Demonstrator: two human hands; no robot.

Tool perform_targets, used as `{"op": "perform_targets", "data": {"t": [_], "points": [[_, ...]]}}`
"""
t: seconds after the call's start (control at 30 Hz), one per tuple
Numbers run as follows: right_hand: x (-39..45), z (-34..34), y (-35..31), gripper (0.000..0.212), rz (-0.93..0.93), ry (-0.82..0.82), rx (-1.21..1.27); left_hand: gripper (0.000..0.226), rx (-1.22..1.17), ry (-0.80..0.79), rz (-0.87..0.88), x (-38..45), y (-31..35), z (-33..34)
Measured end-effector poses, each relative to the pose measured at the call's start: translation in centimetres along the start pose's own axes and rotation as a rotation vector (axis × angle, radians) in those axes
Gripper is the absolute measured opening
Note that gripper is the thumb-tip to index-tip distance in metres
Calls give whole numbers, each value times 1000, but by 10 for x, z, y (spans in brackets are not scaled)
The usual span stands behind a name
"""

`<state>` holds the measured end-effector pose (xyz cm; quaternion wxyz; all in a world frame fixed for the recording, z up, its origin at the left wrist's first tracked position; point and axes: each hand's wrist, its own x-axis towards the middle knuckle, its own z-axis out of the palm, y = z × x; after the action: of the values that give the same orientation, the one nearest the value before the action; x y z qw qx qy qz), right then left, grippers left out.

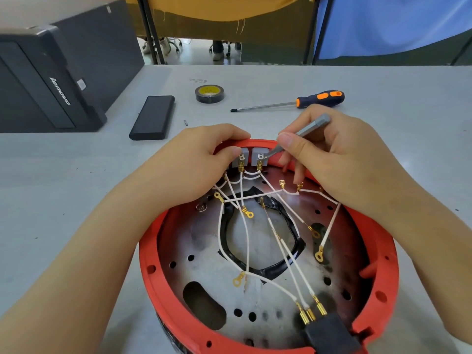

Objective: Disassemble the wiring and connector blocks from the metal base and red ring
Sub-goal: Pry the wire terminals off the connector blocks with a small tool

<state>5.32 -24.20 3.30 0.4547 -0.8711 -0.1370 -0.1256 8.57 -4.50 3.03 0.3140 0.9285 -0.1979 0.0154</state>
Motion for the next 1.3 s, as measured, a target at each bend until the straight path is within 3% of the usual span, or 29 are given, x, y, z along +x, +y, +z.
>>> {"op": "perform_targets", "data": {"t": [0.47, 0.7, 1.07, 1.3], "points": [[21, -3, -8, 22, 96, -125, -74, 28, 16, 4, 7, 1, 0, 0], [20, 11, -9, 19, 96, -61, -70, 29, 15, -1, 20, 2, 0, 0], [25, 6, -5, 17, 171, -91, 41, 30, 22, -8, 9, 1, 1, -1], [21, 9, -6, 16, 108, -69, 24, 30, 6, 2, 5, 0, 2, -2]]}}
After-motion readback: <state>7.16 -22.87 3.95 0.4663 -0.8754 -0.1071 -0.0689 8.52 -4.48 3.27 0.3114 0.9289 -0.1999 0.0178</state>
